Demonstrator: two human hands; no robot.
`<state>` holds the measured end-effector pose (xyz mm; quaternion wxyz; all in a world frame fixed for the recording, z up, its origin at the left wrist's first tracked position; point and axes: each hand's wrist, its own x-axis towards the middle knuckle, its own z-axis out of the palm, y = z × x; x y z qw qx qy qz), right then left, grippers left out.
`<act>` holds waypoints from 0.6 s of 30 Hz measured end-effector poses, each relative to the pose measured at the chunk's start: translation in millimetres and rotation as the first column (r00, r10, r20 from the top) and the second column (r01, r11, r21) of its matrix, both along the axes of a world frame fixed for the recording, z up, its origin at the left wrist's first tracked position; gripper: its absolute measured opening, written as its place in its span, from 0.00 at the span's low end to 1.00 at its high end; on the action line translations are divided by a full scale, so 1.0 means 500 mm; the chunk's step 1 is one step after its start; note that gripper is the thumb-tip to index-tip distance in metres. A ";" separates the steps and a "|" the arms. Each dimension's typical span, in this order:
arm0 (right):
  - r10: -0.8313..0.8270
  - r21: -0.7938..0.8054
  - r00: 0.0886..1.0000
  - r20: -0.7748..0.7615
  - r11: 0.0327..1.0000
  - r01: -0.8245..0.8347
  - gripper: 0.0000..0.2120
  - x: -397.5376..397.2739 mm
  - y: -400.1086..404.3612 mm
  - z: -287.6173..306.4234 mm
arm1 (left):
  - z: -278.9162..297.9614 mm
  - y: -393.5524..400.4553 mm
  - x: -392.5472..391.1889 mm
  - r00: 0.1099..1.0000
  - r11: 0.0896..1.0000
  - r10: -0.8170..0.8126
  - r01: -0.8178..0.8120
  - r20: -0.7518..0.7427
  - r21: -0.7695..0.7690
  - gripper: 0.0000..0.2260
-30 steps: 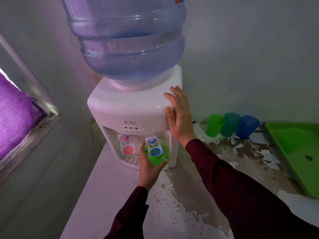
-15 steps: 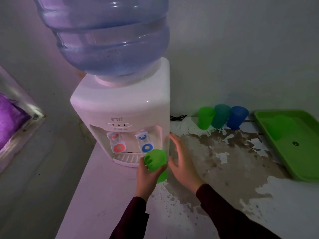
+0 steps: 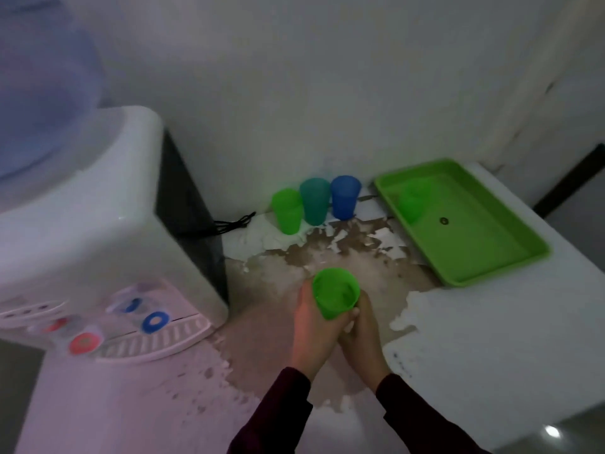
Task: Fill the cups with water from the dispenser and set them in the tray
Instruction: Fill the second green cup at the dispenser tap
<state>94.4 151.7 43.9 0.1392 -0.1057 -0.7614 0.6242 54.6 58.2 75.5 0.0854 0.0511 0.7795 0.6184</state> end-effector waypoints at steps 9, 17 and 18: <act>-0.171 0.172 0.985 0.002 0.971 0.168 0.25 -0.081 0.372 0.024 | 0.028 0.370 -0.101 0.975 0.975 -0.215 0.211 0.053 0.067 0.32; -0.226 0.167 0.965 0.132 0.965 0.203 0.31 -0.198 0.626 0.002 | -0.062 0.559 -0.166 0.954 0.880 -0.300 0.284 0.018 -0.380 0.28; -0.220 0.178 0.965 0.144 0.965 0.194 0.32 -0.214 0.648 -0.003 | -0.083 0.560 -0.165 0.943 0.823 -0.333 0.278 -0.025 -0.495 0.28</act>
